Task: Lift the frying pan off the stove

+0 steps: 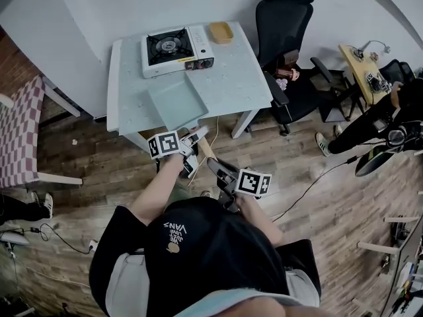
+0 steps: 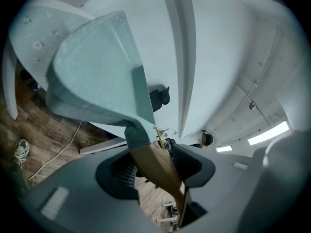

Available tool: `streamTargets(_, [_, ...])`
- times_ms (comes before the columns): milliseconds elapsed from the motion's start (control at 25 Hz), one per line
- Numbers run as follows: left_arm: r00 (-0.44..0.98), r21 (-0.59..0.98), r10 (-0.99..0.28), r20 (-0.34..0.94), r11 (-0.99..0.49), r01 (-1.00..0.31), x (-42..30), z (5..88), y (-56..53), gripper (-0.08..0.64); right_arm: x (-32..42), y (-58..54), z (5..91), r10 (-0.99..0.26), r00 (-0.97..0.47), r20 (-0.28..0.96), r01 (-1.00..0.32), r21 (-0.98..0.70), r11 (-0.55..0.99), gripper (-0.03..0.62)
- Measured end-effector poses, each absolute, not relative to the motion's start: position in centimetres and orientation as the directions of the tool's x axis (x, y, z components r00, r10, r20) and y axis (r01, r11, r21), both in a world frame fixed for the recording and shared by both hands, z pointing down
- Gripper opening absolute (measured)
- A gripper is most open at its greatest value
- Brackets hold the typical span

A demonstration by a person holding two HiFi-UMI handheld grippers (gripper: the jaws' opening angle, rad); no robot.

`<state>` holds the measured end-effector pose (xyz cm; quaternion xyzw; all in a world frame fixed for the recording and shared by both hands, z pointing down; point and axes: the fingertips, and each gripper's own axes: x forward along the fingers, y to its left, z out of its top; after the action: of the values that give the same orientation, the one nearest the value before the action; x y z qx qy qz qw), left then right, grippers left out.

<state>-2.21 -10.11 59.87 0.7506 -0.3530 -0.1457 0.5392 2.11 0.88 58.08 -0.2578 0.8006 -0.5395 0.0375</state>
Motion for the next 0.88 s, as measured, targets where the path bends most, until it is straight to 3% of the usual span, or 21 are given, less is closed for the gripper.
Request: streamTargets(880, [0.697,0.917,-0.682,0.221,-0.097,-0.386,0.4,64.3,-4.6,0.209,4.5,6.3,61.9,-0.343,-0.889,0.304,-0.396,-0.885,0.244,0.1])
